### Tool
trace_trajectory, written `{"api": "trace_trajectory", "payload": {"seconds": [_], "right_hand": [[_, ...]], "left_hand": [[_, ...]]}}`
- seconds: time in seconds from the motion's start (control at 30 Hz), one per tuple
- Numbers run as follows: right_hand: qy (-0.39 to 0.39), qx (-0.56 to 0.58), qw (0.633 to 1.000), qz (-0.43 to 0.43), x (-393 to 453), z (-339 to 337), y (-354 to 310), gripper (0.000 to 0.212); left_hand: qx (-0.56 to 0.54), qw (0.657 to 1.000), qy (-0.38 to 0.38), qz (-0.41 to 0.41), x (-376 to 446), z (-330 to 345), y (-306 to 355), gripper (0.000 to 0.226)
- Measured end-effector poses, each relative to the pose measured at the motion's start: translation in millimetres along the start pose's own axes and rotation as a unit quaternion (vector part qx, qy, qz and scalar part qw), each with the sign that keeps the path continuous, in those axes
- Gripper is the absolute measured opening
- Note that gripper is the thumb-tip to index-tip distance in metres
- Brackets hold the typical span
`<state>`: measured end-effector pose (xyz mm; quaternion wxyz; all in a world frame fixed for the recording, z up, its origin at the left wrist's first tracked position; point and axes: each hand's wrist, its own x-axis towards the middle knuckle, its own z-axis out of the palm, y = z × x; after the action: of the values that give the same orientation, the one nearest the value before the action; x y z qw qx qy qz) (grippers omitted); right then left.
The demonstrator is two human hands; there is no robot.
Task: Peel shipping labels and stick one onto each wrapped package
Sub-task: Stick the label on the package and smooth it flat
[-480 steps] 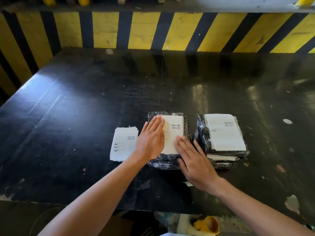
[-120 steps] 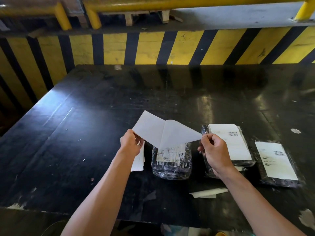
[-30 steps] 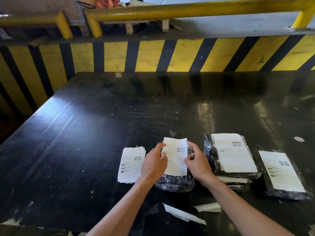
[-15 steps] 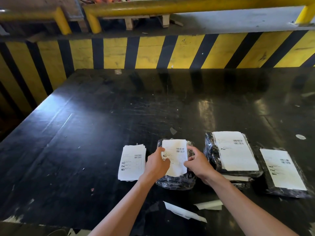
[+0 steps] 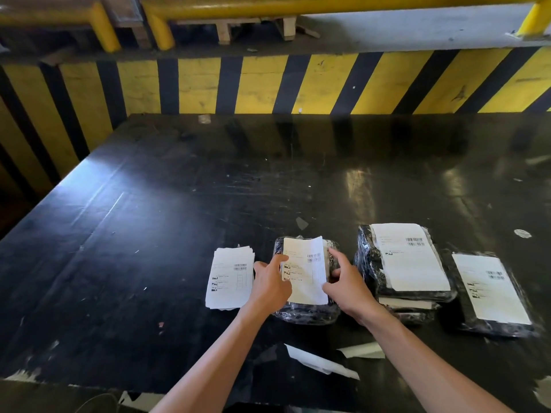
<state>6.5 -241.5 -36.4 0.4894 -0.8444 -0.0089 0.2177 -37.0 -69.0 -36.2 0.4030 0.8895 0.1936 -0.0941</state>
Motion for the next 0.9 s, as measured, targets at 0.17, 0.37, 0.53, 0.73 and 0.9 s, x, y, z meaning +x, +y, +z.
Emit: {"api": "trace_trajectory", "payload": {"seconds": [0.17,0.37,0.53,0.73,0.9], "right_hand": [[-0.005,-0.105,0.994,-0.024,-6.0,-0.1,2.1,0.082],[0.057,-0.282,0.952,-0.100,-4.7,5.8,-2.8,0.066],[0.011,-0.360,0.925,-0.118,26.7,14.2,-7.8,0.060],[-0.012,-0.408,0.901,-0.144,33.2,12.0,8.9,0.060],[-0.025,-0.434,0.882,-0.181,-2.5,11.3,29.4,0.058]], "left_hand": [[0.060,0.998,0.001,0.028,-4.6,-1.0,-9.7,0.060],[0.191,0.974,0.070,0.103,-1.5,3.8,-14.1,0.053],[0.252,0.947,0.047,0.193,21.4,17.0,-12.2,0.055],[0.229,0.942,0.058,0.239,38.4,24.1,-31.8,0.054],[0.212,0.942,0.080,0.245,43.1,32.4,-39.7,0.057]]}}
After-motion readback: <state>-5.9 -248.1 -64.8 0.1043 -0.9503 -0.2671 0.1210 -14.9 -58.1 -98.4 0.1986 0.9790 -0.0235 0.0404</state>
